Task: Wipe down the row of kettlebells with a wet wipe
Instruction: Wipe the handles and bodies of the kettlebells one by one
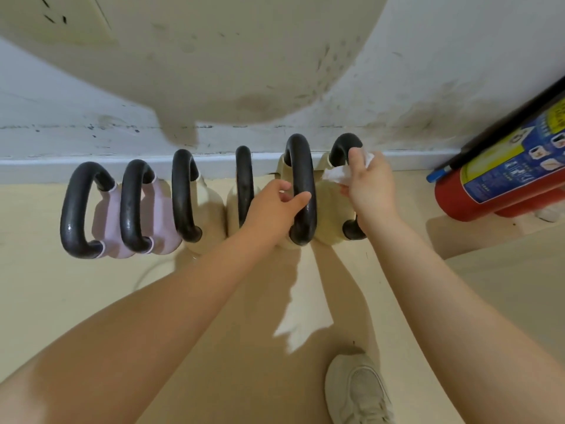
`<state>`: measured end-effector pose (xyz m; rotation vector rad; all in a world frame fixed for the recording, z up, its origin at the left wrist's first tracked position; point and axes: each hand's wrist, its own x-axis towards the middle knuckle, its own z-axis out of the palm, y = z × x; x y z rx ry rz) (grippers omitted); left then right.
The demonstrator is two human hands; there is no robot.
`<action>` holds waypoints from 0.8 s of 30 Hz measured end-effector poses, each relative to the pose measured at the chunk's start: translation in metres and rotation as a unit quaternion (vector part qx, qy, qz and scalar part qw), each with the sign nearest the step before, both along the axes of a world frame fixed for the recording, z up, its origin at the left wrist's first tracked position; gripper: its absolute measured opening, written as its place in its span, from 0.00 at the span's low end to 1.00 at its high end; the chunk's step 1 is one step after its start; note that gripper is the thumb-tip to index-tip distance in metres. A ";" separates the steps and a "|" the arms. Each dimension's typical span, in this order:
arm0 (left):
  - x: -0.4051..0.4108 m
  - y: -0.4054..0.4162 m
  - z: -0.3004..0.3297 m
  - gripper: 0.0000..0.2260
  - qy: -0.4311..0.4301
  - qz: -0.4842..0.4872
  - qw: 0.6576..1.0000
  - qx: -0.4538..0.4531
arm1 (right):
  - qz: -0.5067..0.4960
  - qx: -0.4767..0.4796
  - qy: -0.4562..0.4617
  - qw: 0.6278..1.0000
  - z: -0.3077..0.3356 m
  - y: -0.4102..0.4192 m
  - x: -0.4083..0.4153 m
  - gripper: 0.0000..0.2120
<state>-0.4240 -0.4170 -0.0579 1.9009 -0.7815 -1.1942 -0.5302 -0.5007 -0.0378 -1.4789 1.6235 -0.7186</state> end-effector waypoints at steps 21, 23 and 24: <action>0.011 -0.017 0.011 0.12 -0.050 -0.077 0.996 0.013 | 0.137 0.233 -0.031 0.962 -0.003 -0.016 0.053 0.12; 0.013 -0.017 0.011 0.14 -0.050 -0.082 0.995 0.012 | 0.136 0.226 -0.043 0.964 -0.003 -0.025 0.053 0.14; 0.013 -0.016 0.011 0.14 -0.052 -0.086 0.995 0.012 | 0.141 0.229 -0.045 0.962 -0.005 -0.026 0.053 0.14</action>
